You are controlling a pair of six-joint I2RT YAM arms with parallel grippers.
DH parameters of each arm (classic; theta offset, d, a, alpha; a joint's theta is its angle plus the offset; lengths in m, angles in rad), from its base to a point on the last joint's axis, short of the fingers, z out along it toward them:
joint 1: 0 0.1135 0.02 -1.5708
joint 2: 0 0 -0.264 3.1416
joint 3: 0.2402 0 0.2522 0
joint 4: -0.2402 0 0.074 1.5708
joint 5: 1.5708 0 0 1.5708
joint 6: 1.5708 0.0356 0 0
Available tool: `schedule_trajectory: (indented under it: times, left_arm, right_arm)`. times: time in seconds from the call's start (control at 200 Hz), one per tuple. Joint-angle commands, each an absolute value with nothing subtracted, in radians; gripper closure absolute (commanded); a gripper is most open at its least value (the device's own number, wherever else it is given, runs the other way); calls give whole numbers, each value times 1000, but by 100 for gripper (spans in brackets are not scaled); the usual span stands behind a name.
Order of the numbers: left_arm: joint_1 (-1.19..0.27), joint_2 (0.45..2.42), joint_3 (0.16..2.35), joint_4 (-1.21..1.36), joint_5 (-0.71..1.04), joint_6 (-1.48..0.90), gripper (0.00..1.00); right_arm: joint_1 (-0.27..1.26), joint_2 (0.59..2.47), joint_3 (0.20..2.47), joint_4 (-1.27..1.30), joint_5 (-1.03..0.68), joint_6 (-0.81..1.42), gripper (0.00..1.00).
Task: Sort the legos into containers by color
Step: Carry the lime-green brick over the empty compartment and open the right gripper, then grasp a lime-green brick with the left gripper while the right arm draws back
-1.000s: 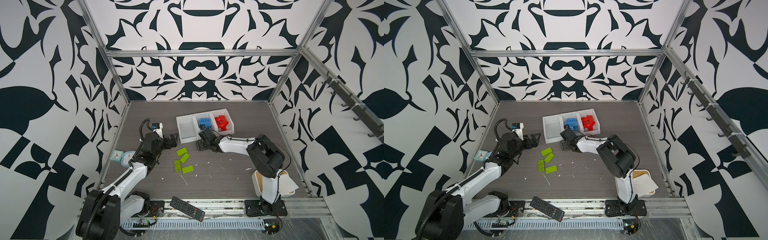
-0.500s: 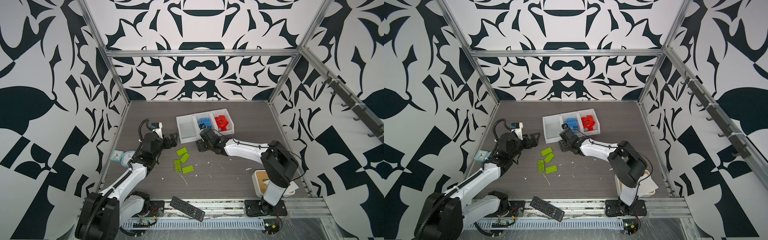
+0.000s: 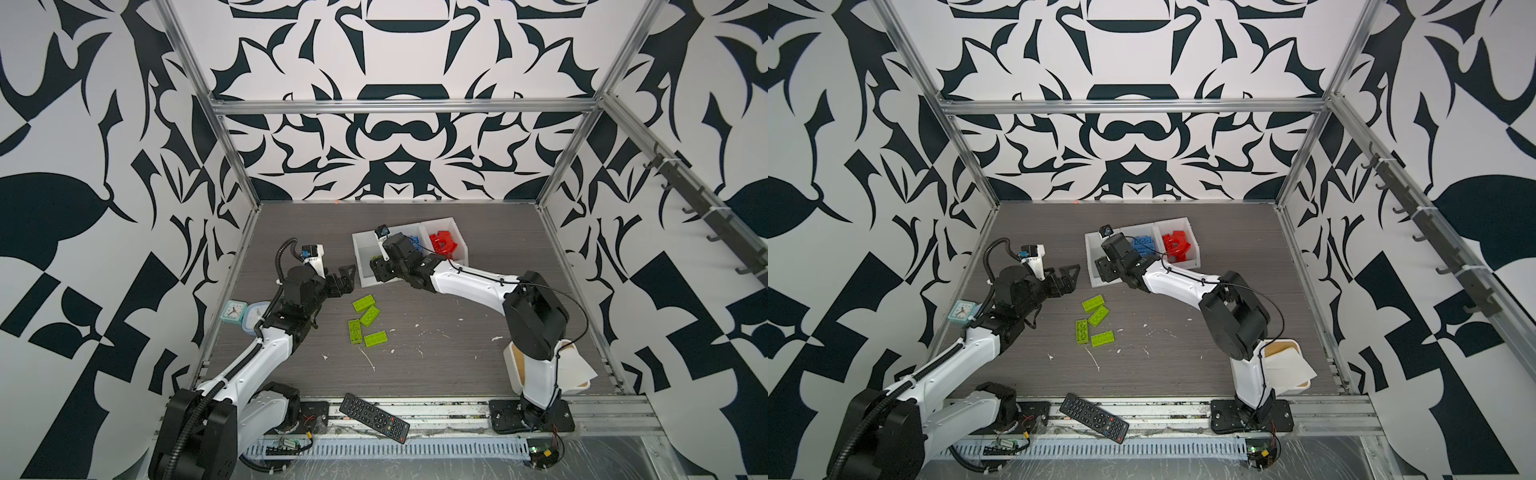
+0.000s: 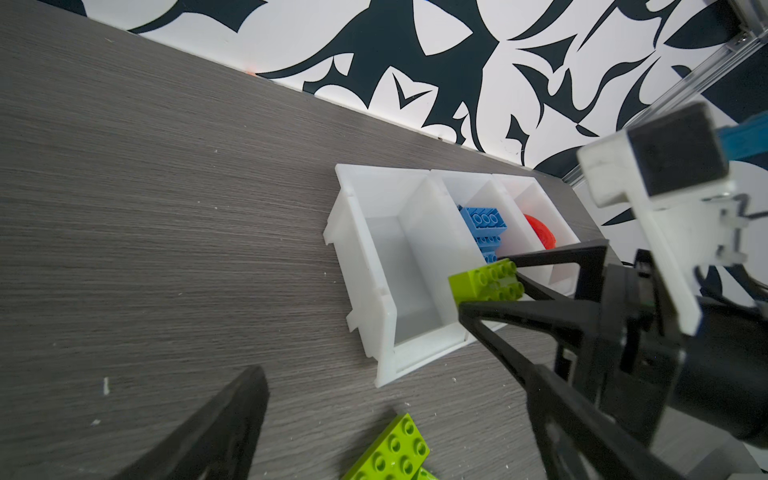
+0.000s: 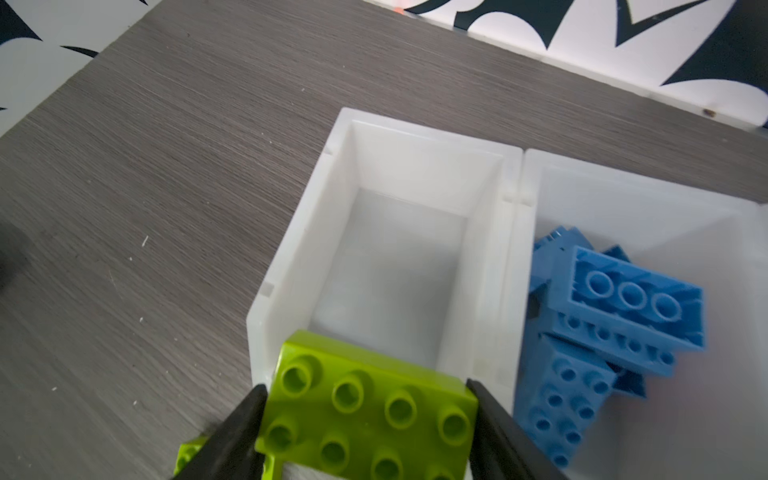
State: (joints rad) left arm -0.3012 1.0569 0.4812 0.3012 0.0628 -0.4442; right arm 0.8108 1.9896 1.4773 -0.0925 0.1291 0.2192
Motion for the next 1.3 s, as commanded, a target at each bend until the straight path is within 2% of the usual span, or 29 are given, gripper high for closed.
schedule_trajectory:
  times: [0.0, 0.27, 0.41, 0.5, 0.65, 0.795, 0.815, 0.87, 1.065, 1.295]
  left_arm:
    - [-299, 1035, 469, 286, 46, -436, 0]
    - [-299, 1040, 493, 251, 50, -417, 0]
    - [-301, 1060, 539, 174, 21, -410, 0]
    - [-301, 1066, 592, 55, 19, -402, 4]
    - [-357, 1044, 646, -183, -6, -413, 12]
    - [-521, 1016, 686, -409, -159, -476, 14]
    - [-543, 1014, 689, -436, -176, -489, 18]
    - [-584, 1008, 689, -498, -200, -534, 20]
    - [-623, 1036, 661, -545, -136, -622, 30]
    - [-705, 1191, 726, -597, -194, -664, 33]
  right_arm:
    - [810, 2021, 1565, -90, 95, 199, 28]
    - [808, 2070, 1609, -107, 103, 204, 19]
    - [800, 2058, 1607, -121, 101, 197, 17]
    - [801, 2016, 1587, -130, 94, 184, 17]
    - [800, 1818, 1419, -69, 73, 166, 17]
    - [785, 1572, 1182, 19, 103, 135, 15]
    - [778, 1543, 1151, 22, 103, 135, 16]
    - [754, 1467, 1075, 23, 103, 136, 16]
    - [686, 1203, 746, 187, 180, 141, 18]
    - [646, 1097, 626, 177, 162, 104, 18]
